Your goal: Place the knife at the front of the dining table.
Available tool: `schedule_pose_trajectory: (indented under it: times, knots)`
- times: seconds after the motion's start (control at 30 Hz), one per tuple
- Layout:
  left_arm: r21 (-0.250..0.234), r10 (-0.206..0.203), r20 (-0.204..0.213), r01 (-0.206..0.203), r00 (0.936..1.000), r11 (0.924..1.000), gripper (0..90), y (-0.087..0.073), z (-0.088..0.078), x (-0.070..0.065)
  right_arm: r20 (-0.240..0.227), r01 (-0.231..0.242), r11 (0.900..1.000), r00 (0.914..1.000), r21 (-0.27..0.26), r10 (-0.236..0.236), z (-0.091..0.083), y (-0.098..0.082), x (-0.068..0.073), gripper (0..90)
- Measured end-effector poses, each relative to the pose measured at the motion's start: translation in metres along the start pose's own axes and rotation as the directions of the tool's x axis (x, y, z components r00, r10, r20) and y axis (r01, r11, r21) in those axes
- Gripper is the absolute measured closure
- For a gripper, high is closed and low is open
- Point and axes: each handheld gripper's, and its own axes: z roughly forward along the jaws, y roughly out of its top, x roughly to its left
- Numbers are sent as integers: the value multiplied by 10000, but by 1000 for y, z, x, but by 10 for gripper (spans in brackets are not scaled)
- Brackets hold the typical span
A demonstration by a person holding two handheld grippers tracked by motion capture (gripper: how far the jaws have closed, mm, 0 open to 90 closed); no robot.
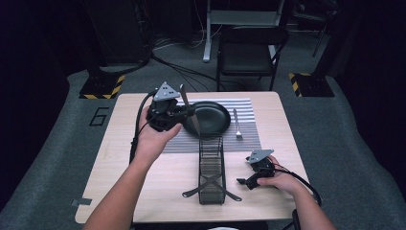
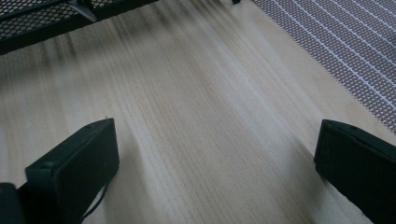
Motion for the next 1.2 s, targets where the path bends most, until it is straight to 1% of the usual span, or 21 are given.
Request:
schedule_pose_trajectory:
  times: [0.03, 0.1, 0.13, 0.17, 0.2, 0.27, 0.33, 0.37, 0.4, 0.57, 0.7, 0.73, 0.87, 0.9, 0.93, 0.97, 1.0, 1.03, 1.1, 1.13, 1.2]
  knots:
    - [-3, 68, -72, -68, 10000, 10000, 818, 0, -1, 2, 0, -2, 10000, 10000, -2, 2, 0, 0, 0, 0]
    - [4, 30, -117, -30, 9999, 10000, 819, -1, -3, 4, 2, 0, 10000, 10000, -1, 0, 0, 0, 0, 0]
    - [8, -30, -236, 30, 9997, 10000, 819, -2, -5, 8, -1, -7, 10000, 10000, 5, 7, 0, 0, 0, 0]
    - [8, -30, -236, 30, 9997, 10000, 818, -2, -5, 8, -1, -7, 10000, 10000, 5, 7, 0, 0, 0, 0]
    - [38, -114, -387, 116, 9992, 9999, 818, -5, -7, 13, -1, -2, 10000, 10000, 2, 2, 0, 0, 0, 0]
    - [65, -138, -444, 141, 9989, 9999, 819, -7, -8, 15, 0, -6, 10000, 10000, 3, 6, 0, 0, 0, 0]
    - [105, -230, -638, 237, 9977, 9997, 819, -10, -9, 20, 3, -9, 10000, 10000, 4, 9, 0, 0, 0, 0]
    - [144, -304, -763, 316, 9966, 9994, 819, -14, -10, 25, 1, -11, 10000, 10000, 7, 11, 0, 0, 0, 0]
    - [144, -304, -763, 316, 9966, 9994, 819, -14, -10, 25, 1, -11, 10000, 10000, 7, 11, 0, 0, 0, 0]
    - [233, -608, -1152, 639, 9915, 9977, 820, -25, -9, 40, 1, -6, 10000, 10000, 5, 6, 0, 0, 0, 0]
    - [443, -823, -1546, 901, 9845, 9949, 820, -37, -8, 54, 1, -9, 10000, 10000, 7, 9, 0, 0, 0, 0]
    - [443, -823, -1546, 901, 9845, 9949, 820, -37, -8, 54, 1, -9, 10000, 10000, 7, 9, 0, 0, 0, 0]
    - [552, -1088, -1868, 1210, 9764, 9911, 820, -50, -5, 67, -1, -8, 10000, 10000, 7, 8, 0, 0, 0, 0]
    - [536, -1134, -1913, 1258, 9750, 9906, 820, -53, -5, 69, -2, -57, 10000, 10000, 20, 57, 0, 0, 0, 0]
    - [415, -1222, -1960, 1328, 9730, 9903, 820, -59, -4, 74, -1, -55, 10000, 10000, 17, 55, 0, 0, 0, 0]
    - [415, -1222, -1960, 1328, 9730, 9903, 821, -59, -4, 74, -1, -55, 10000, 10000, 17, 55, 0, 0, 0, 0]
    - [430, -1331, -2129, 1454, 9680, 9884, 820, -65, -2, 78, -2, -53, 10000, 10000, 18, 53, 0, 0, 0, 0]
    - [430, -1331, -2129, 1454, 9680, 9884, 821, -65, -2, 78, -2, -53, 10000, 10000, 18, 53, 0, 0, 0, 0]
    - [449, -1442, -2305, 1586, 9623, 9863, 820, -71, 0, 82, -3, -54, 10000, 10000, 18, 54, 0, 0, 0, 0]
    - [474, -1478, -2331, 1631, 9611, 9855, 821, -74, 2, 84, 1, -4, 10000, 10000, 6, 4, 0, 0, 0, 0]
    - [455, -1522, -2486, 1685, 9566, 9846, 821, -80, 4, 88, 1, -11, 10000, 10000, 7, 11, 0, 0, 0, 0]
